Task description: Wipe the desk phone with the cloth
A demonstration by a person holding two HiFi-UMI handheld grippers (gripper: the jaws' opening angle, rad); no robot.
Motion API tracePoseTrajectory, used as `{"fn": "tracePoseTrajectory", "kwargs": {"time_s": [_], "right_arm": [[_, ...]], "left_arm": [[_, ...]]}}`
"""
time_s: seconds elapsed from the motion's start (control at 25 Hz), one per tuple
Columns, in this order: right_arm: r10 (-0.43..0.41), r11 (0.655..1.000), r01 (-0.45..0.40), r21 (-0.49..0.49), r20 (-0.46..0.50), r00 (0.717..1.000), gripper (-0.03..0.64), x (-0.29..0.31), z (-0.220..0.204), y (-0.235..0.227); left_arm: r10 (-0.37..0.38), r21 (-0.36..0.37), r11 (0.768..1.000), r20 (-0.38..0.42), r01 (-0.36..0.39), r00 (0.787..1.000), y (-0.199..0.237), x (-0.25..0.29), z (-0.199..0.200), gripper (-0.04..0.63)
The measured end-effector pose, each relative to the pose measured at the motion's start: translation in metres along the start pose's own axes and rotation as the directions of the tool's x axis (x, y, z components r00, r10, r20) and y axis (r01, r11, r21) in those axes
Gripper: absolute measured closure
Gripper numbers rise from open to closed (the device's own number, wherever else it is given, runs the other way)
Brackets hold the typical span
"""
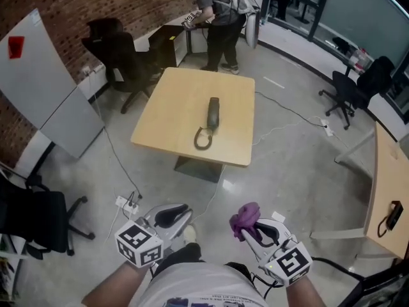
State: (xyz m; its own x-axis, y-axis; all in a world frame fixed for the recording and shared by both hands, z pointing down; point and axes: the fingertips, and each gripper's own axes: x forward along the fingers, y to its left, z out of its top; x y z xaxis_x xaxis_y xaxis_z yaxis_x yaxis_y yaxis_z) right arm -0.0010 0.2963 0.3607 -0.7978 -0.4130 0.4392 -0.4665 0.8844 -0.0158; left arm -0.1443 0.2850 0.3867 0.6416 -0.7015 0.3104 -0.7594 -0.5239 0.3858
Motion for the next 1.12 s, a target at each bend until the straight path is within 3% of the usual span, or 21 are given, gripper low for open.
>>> {"fn": "tracePoseTrajectory", "kwargs": {"time_s": [0.36,0.64,0.88,1.12], "right_arm": [[-0.021,1.000,0.021,-0.010,-0.019,1.000,0.523,0.067,0.042,-0.042],[0.006,1.000,-0.007,-0.017,-0.017,1.000,0.523,0.105,0.047,-0.105],[0.089,0.996,-0.089,-0.017,0.009,0.996,0.523,0.133,0.056,-0.181],[0.156,0.988,-0.156,-0.003,0.012,0.988,0.523,0.147,0.053,-0.257]], "left_arm": [[0.029,0.005,1.000,-0.051,-0.028,0.998,0.091,0.044,0.034,0.471],[0.111,-0.009,0.994,-0.098,-0.113,0.989,0.140,0.107,0.048,0.403],[0.224,-0.045,0.971,-0.189,-0.237,0.956,0.187,0.180,0.058,0.362],[0.324,-0.063,0.933,-0.282,-0.354,0.903,0.229,0.261,0.061,0.330]]}}
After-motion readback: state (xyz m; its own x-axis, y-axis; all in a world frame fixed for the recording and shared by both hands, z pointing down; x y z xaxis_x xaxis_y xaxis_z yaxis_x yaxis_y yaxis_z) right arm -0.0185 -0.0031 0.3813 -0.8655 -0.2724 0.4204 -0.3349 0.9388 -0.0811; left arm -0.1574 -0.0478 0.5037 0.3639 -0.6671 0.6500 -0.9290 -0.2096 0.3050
